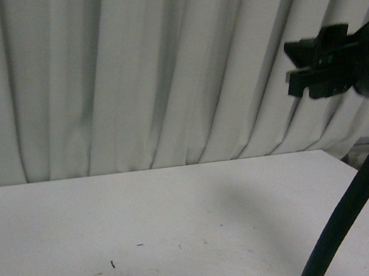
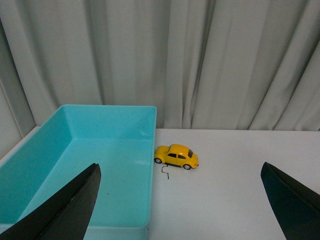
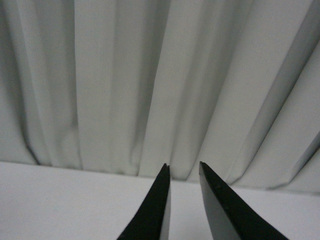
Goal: Wind up and store yellow beetle toy
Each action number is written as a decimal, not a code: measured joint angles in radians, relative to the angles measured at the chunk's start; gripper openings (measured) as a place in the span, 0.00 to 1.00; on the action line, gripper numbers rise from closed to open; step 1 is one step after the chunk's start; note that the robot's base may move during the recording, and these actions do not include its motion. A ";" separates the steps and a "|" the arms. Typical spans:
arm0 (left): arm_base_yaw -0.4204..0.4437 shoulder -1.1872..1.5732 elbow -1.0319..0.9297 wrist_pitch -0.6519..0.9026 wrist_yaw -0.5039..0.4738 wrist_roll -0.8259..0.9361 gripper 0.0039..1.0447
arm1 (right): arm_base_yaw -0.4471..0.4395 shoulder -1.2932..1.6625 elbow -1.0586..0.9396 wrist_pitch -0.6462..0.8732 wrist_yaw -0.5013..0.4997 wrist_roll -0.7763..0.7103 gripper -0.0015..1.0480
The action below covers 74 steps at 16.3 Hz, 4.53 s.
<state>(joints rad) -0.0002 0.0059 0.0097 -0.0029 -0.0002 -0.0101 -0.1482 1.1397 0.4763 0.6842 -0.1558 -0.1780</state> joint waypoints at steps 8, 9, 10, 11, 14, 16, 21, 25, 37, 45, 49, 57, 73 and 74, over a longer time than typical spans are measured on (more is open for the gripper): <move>0.000 0.000 0.000 0.000 0.000 0.000 0.94 | 0.097 -0.248 -0.295 0.008 0.123 0.160 0.02; 0.000 0.000 0.000 0.000 0.001 0.000 0.94 | 0.145 -0.293 -0.322 0.000 0.145 0.161 0.02; 0.000 0.000 0.000 0.000 0.000 0.000 0.94 | 0.154 -0.326 -0.337 -0.012 0.142 0.161 0.02; 0.000 0.000 0.000 0.000 0.000 0.000 0.94 | 0.153 -0.353 -0.351 -0.026 0.153 0.163 0.02; 0.000 0.000 0.000 0.000 0.000 0.000 0.94 | 0.152 -0.436 -0.390 -0.075 0.153 0.163 0.02; 0.000 0.000 0.000 0.000 0.000 0.000 0.94 | 0.152 -0.497 -0.410 -0.118 0.153 0.163 0.02; 0.000 0.000 0.000 0.000 0.000 0.000 0.94 | 0.152 -0.598 -0.466 -0.166 0.153 0.163 0.02; 0.000 0.000 0.000 0.000 0.000 0.000 0.94 | 0.152 -0.731 -0.466 -0.275 0.153 0.163 0.02; 0.000 0.000 0.000 0.000 0.000 0.000 0.94 | 0.152 -0.986 -0.466 -0.541 0.154 0.163 0.02; 0.000 0.000 0.000 0.000 0.000 0.000 0.94 | 0.148 -1.136 -0.465 -0.687 0.156 0.163 0.30; 0.000 0.000 0.000 0.000 0.000 0.000 0.94 | 0.148 -1.136 -0.465 -0.687 0.156 0.163 0.64; -0.030 0.427 0.299 -0.140 -0.246 -0.303 0.94 | 0.148 -1.136 -0.465 -0.688 0.156 0.164 0.94; 0.008 1.802 1.335 -0.261 0.224 0.828 0.94 | 0.148 -1.136 -0.465 -0.688 0.156 0.164 0.94; -0.008 1.848 1.385 -0.333 0.206 0.961 0.94 | 0.148 -1.136 -0.465 -0.688 0.156 0.164 0.94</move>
<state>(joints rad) -0.0078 1.8538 1.3945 -0.3359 0.2054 0.9512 -0.0002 0.0036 0.0109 -0.0040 0.0002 -0.0143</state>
